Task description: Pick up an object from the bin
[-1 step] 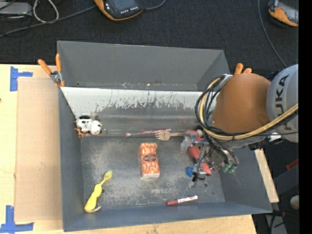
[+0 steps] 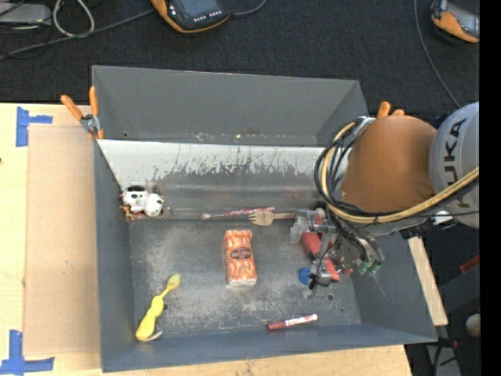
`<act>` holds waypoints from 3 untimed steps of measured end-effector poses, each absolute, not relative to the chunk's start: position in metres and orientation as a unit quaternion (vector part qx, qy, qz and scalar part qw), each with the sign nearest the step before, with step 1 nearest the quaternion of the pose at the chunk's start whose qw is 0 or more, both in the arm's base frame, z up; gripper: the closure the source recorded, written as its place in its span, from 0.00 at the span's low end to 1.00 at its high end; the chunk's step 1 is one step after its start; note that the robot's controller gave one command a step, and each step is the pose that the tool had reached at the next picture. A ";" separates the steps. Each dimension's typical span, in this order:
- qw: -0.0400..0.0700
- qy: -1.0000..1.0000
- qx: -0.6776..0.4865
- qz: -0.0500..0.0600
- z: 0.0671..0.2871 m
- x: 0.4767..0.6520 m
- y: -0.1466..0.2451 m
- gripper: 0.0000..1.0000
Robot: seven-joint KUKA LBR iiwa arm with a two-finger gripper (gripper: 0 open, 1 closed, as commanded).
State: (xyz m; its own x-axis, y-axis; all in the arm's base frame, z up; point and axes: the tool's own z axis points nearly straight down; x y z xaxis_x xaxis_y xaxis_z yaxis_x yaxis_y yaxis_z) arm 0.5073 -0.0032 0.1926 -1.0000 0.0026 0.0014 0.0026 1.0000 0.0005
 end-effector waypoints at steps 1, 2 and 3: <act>0.000 -0.998 -0.063 -0.001 0.122 0.500 0.041 0.00; 0.000 -0.998 -0.069 0.000 0.119 0.499 0.059 0.00; 0.005 -0.989 -0.149 0.000 0.103 0.482 0.067 0.00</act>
Offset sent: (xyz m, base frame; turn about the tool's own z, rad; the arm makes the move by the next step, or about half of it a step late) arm -0.0067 0.0711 -0.0464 0.1280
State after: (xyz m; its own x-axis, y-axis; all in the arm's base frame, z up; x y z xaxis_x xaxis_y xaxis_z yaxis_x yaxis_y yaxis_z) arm 0.4822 0.0675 0.1030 -0.9557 0.2942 0.0094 0.2942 0.9557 -0.0007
